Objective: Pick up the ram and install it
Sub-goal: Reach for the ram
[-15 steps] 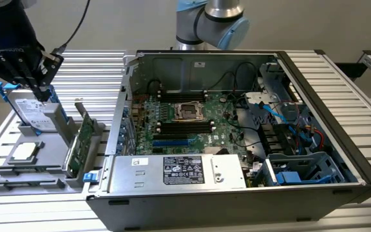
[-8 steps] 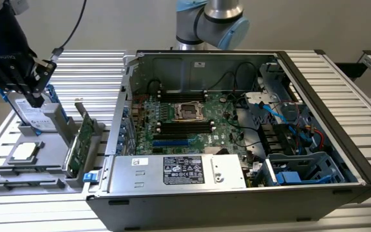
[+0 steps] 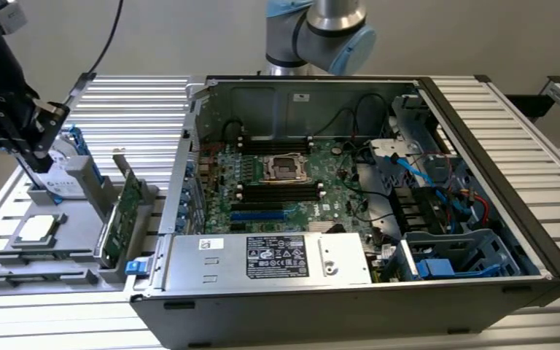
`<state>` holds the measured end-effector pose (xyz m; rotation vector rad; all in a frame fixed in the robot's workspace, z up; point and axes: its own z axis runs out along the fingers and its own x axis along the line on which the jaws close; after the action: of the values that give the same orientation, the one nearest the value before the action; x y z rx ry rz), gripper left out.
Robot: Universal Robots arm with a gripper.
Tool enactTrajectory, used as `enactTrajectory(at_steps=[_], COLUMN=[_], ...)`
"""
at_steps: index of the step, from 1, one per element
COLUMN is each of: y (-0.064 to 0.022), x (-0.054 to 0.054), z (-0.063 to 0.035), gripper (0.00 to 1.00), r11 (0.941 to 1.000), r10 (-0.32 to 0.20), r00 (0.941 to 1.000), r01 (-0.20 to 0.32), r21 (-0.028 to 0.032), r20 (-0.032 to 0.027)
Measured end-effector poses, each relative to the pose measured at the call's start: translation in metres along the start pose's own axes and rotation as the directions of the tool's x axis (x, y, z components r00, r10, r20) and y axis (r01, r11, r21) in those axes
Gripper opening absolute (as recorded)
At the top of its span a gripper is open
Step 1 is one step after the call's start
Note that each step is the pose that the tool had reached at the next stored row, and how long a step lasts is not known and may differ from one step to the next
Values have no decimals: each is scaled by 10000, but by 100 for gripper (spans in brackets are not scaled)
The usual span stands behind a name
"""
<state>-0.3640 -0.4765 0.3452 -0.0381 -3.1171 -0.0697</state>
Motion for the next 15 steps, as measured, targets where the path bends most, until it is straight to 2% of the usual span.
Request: enactTrajectory(at_steps=[10, 13, 15], y=[-175, -240, -283], x=[147, 179, 191], z=[92, 122, 142], gripper=[11, 11, 11], r11=[10000, 10000, 10000], r10=[-57, -68, -73], r00=[10000, 10000, 9999], r01=[57, 68, 73], r21=[-3, -3, -2], r20=[-18, -43, -86])
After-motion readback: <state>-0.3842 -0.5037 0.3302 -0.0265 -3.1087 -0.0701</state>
